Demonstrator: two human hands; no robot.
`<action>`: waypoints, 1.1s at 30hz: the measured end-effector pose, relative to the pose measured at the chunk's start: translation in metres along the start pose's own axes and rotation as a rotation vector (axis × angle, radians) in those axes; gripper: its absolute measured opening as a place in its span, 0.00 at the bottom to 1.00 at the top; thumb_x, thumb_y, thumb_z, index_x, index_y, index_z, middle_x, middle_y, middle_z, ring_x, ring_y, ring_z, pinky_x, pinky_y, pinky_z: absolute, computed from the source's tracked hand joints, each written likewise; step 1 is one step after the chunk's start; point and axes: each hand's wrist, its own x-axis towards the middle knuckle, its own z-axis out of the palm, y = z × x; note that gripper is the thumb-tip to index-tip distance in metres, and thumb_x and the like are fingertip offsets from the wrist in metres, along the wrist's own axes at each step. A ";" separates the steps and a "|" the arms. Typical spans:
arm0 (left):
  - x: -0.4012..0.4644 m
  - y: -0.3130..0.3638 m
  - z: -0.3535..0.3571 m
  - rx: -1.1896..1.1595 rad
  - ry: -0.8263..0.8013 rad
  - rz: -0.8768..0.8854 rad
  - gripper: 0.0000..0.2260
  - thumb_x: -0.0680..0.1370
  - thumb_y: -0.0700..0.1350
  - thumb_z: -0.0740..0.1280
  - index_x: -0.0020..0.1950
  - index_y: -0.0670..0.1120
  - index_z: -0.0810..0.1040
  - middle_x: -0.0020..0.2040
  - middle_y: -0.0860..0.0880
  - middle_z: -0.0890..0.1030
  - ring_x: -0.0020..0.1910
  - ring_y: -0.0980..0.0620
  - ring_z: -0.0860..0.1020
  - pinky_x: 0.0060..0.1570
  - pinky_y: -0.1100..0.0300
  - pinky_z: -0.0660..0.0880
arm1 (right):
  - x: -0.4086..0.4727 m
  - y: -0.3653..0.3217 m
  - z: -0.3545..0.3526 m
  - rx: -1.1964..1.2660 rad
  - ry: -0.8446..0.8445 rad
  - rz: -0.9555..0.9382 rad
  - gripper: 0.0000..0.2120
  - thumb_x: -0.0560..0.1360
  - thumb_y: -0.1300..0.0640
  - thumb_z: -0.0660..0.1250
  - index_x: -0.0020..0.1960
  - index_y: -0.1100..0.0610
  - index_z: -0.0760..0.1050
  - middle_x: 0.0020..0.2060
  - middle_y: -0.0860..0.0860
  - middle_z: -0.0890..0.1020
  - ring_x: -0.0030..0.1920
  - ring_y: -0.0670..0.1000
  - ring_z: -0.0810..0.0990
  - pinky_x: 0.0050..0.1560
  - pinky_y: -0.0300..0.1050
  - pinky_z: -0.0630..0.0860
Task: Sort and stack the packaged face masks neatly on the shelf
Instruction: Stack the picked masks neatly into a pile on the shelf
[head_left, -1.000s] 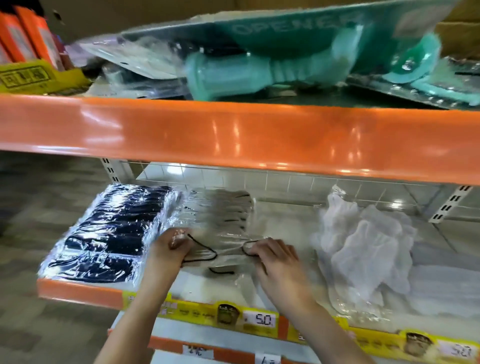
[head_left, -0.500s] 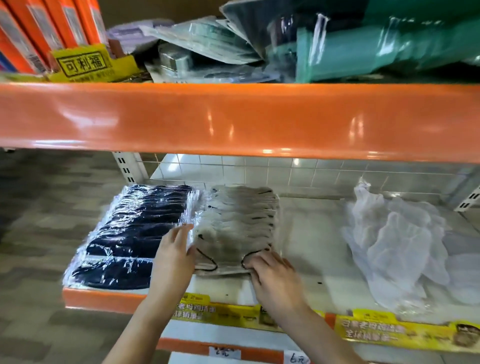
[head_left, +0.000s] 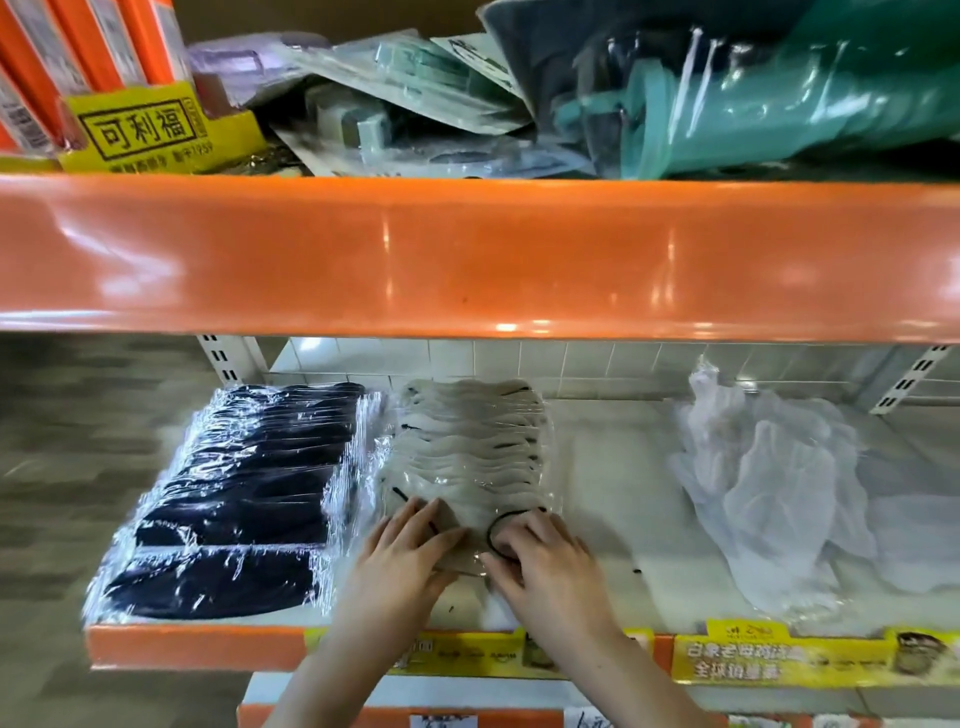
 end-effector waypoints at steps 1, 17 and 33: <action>0.000 -0.001 0.001 0.007 -0.011 -0.017 0.18 0.70 0.60 0.58 0.56 0.61 0.78 0.60 0.51 0.80 0.59 0.48 0.79 0.58 0.56 0.67 | -0.001 0.002 0.003 -0.037 -0.001 0.006 0.10 0.66 0.43 0.68 0.42 0.49 0.78 0.44 0.46 0.77 0.44 0.51 0.79 0.37 0.47 0.77; 0.016 0.027 0.006 0.047 0.103 -0.107 0.23 0.72 0.60 0.57 0.52 0.48 0.83 0.56 0.42 0.81 0.56 0.41 0.80 0.55 0.50 0.70 | 0.018 0.018 0.013 -0.059 -0.001 0.014 0.27 0.54 0.49 0.82 0.50 0.55 0.80 0.51 0.54 0.80 0.49 0.55 0.82 0.43 0.48 0.81; 0.071 0.162 0.027 -0.108 0.176 0.038 0.15 0.70 0.47 0.57 0.50 0.47 0.81 0.50 0.49 0.82 0.50 0.46 0.81 0.44 0.54 0.78 | 0.004 0.134 -0.054 0.203 0.138 0.084 0.12 0.73 0.56 0.56 0.47 0.53 0.77 0.46 0.48 0.77 0.45 0.52 0.78 0.43 0.49 0.79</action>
